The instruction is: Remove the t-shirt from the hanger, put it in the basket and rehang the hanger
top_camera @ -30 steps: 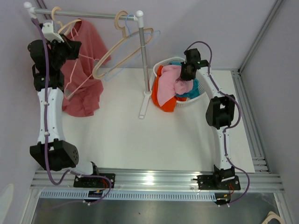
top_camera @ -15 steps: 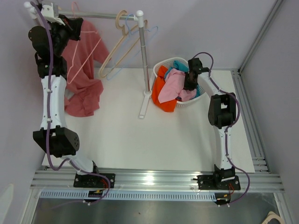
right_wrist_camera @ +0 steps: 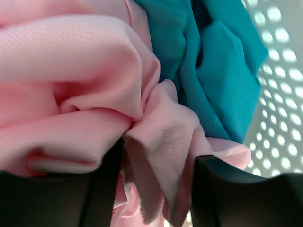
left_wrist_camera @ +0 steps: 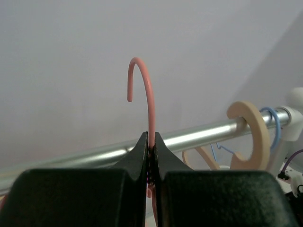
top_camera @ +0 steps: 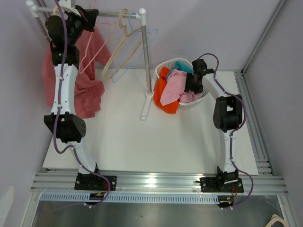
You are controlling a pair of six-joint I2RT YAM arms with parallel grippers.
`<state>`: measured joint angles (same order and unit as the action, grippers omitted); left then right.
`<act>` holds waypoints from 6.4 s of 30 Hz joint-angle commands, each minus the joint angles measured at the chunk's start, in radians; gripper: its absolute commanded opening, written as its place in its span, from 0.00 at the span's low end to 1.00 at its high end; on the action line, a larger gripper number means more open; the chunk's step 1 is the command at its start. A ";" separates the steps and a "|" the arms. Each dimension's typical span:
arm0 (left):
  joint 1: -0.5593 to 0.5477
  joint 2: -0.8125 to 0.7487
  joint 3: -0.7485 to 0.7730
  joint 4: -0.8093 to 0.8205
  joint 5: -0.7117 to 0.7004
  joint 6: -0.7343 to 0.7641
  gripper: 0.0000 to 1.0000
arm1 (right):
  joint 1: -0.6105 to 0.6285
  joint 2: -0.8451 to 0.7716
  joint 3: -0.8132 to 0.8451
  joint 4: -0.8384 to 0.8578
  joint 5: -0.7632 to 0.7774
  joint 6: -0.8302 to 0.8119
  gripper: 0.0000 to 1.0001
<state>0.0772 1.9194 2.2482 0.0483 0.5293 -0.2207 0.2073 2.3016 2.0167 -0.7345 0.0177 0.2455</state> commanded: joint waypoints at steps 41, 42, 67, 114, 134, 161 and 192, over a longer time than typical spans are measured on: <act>-0.091 -0.103 -0.003 -0.272 0.051 0.096 0.80 | 0.027 -0.171 0.037 -0.025 -0.039 -0.024 0.72; -0.086 -0.118 -0.002 -0.286 0.046 0.098 0.83 | 0.027 -0.171 0.071 -0.038 -0.027 -0.029 0.74; 0.239 -0.423 -0.377 -0.286 -0.293 0.027 1.00 | 0.061 -0.447 0.183 -0.057 0.073 -0.068 0.99; 0.154 0.060 0.024 -0.016 -0.146 0.061 0.01 | 0.073 -0.499 -0.036 0.126 -0.173 -0.058 0.99; 0.156 -0.126 -0.157 -0.090 -0.333 0.077 0.59 | 0.076 -0.507 -0.050 0.136 -0.191 -0.054 0.99; 0.171 -0.249 -0.354 -0.055 -0.430 0.046 0.65 | 0.087 -0.478 -0.062 0.175 -0.252 -0.043 0.99; 0.128 0.061 0.013 -0.041 -0.439 0.164 0.01 | 0.076 -0.415 -0.018 0.192 -0.306 -0.038 1.00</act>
<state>0.2310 1.9701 2.1853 0.0071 0.1139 -0.1276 0.2878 1.9003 1.9697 -0.5655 -0.2672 0.1921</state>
